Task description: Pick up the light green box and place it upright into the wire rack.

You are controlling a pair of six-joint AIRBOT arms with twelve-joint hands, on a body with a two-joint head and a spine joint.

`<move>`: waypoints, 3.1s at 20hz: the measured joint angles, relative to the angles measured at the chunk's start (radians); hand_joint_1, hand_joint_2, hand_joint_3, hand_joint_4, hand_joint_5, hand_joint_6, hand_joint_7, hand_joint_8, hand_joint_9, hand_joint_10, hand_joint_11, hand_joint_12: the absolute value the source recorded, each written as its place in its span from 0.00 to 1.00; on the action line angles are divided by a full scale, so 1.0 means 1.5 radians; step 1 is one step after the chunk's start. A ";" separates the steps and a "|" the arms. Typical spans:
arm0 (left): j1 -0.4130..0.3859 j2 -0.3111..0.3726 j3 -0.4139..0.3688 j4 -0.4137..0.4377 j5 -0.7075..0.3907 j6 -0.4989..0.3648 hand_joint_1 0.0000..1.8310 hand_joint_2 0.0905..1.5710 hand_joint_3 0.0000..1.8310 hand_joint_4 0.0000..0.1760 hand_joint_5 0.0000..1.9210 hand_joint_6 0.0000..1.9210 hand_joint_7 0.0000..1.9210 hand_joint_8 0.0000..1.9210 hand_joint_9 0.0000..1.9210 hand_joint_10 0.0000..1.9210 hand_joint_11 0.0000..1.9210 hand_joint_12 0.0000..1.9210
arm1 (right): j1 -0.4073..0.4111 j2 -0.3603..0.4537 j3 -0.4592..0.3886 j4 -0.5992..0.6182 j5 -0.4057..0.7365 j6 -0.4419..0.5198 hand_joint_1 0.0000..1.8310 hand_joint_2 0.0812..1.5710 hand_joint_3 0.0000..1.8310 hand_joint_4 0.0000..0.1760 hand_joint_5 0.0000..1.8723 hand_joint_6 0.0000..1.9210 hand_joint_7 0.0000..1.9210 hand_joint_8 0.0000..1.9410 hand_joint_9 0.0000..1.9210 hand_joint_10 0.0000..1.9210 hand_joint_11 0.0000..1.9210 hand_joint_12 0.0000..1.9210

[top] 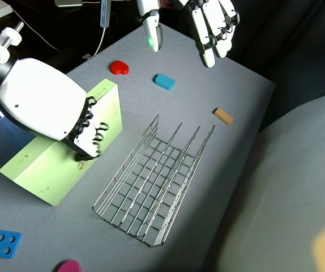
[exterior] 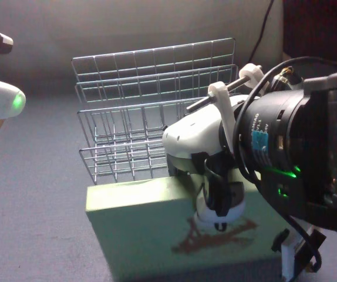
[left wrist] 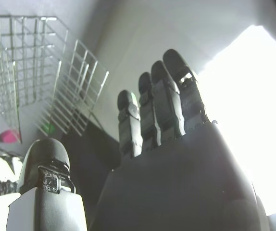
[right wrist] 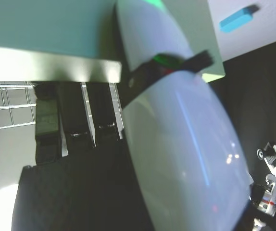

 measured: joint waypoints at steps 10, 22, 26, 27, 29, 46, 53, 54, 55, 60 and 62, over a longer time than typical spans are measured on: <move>0.041 0.000 0.000 -0.001 -0.057 0.019 0.14 0.74 0.00 0.65 0.15 0.00 0.14 0.00 0.13 0.00 0.00 0.42 | 0.088 0.058 -0.030 0.000 0.004 -0.024 0.74 0.75 0.00 0.00 0.40 0.59 0.43 0.66 0.41 0.77 0.36 0.79; 0.028 -0.002 0.000 -0.029 -0.048 0.091 0.14 0.74 0.00 0.65 0.14 0.00 0.14 0.00 0.13 0.00 0.00 0.41 | 0.199 0.056 0.012 -0.047 0.062 -0.130 0.74 0.75 0.00 0.00 0.40 0.60 0.43 0.65 0.41 0.78 0.37 0.79; 0.023 -0.009 0.001 -0.030 -0.044 0.091 0.14 0.74 0.00 0.65 0.14 0.00 0.14 0.00 0.13 0.00 0.00 0.42 | 0.193 0.006 0.073 -0.051 0.077 -0.152 0.74 0.75 0.00 0.00 0.41 0.58 0.44 0.64 0.40 0.78 0.36 0.80; 0.023 -0.009 0.001 -0.029 -0.044 0.091 0.14 0.74 0.00 0.65 0.14 0.00 0.14 0.00 0.13 0.00 0.00 0.42 | 0.189 0.000 0.081 -0.051 0.083 -0.153 0.74 0.75 0.00 0.00 0.41 0.58 0.44 0.64 0.40 0.78 0.36 0.80; 0.023 -0.009 0.001 -0.029 -0.041 0.091 0.14 0.74 0.00 0.65 0.14 0.00 0.15 0.00 0.13 0.00 0.00 0.43 | 0.180 -0.011 0.089 -0.058 0.086 -0.151 0.74 0.75 0.00 0.00 0.41 0.58 0.44 0.64 0.40 0.78 0.37 0.80; 0.016 -0.009 0.008 -0.031 -0.022 0.090 0.14 0.75 0.00 0.61 0.13 0.00 0.13 0.00 0.12 0.00 0.00 0.41 | 0.117 -0.085 0.181 -0.109 0.100 -0.072 0.65 0.75 0.00 0.00 0.44 0.61 0.45 0.67 0.40 0.65 0.36 0.79; 0.016 -0.009 0.008 -0.030 -0.019 0.091 0.14 0.74 0.00 0.61 0.14 0.00 0.13 0.00 0.12 0.00 0.00 0.42 | 0.085 -0.110 0.227 -0.115 0.110 -0.063 0.74 0.75 0.00 0.00 0.42 0.59 0.43 0.64 0.40 0.79 0.37 0.80; 0.016 -0.009 0.008 -0.030 -0.019 0.091 0.14 0.74 0.00 0.61 0.14 0.00 0.13 0.00 0.12 0.00 0.00 0.40 | 0.080 -0.114 0.235 -0.117 0.112 -0.062 0.74 0.75 0.00 0.00 0.42 0.59 0.43 0.64 0.40 0.79 0.37 0.80; 0.016 -0.009 0.008 -0.030 -0.020 0.091 0.14 0.74 0.00 0.60 0.14 0.00 0.13 0.00 0.12 0.00 0.00 0.40 | 0.073 -0.116 0.238 -0.121 0.112 -0.062 0.74 0.75 0.00 0.00 0.42 0.59 0.43 0.64 0.40 0.79 0.37 0.81; 0.016 -0.009 0.008 -0.030 -0.019 0.091 0.14 0.74 0.00 0.61 0.14 0.00 0.13 0.00 0.13 0.00 0.00 0.40 | 0.054 -0.127 0.249 -0.134 0.129 -0.052 0.74 0.75 0.00 0.00 0.40 0.60 0.43 0.65 0.39 0.79 0.37 0.82; 0.016 -0.009 0.008 -0.030 -0.019 0.091 0.14 0.74 0.00 0.61 0.14 0.00 0.13 0.00 0.13 0.00 0.00 0.40 | 0.045 -0.129 0.251 -0.135 0.131 -0.050 0.74 0.75 0.00 0.00 0.40 0.61 0.43 0.65 0.40 0.79 0.38 0.82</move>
